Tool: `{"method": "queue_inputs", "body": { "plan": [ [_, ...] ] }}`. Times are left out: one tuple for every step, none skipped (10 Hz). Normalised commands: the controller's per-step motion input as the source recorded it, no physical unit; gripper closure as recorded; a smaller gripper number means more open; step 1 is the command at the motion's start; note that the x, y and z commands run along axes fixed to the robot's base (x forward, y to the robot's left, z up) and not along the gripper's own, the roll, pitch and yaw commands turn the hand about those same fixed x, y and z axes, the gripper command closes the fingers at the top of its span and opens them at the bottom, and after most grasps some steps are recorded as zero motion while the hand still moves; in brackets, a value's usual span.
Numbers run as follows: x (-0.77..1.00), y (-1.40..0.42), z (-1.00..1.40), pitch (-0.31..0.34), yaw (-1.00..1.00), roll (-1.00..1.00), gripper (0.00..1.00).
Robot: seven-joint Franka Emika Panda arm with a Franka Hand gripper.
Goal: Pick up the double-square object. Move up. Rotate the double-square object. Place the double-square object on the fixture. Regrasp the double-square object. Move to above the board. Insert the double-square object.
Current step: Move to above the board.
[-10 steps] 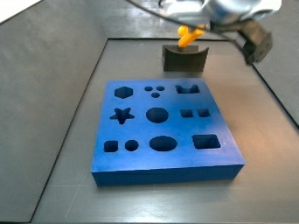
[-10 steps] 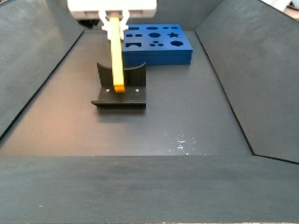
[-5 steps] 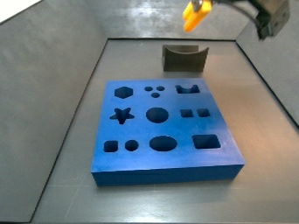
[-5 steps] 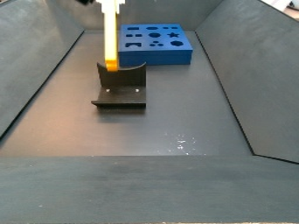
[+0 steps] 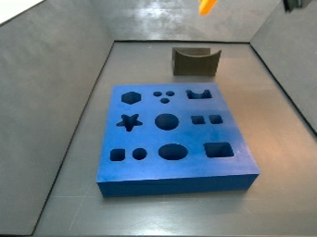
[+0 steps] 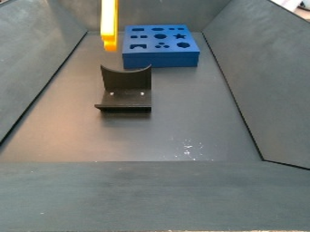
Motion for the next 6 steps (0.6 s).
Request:
{"method": "queue_inputs", "body": {
  "plan": [
    [-0.81,-1.00,0.61,0.057,-0.15,-1.00,1.00],
    [-0.82,-1.00,0.60,0.051,-0.14,-1.00,1.00],
    [-0.88,-1.00,0.64,0.036,-0.13,-1.00,1.00],
    [-0.92,-1.00,0.63,0.039,-0.13,-1.00,1.00],
    [-0.91,-1.00,0.63,0.047,-0.13,-1.00,1.00],
    [-0.93,-1.00,0.64,0.056,-0.13,-1.00,1.00]
  ]
}}
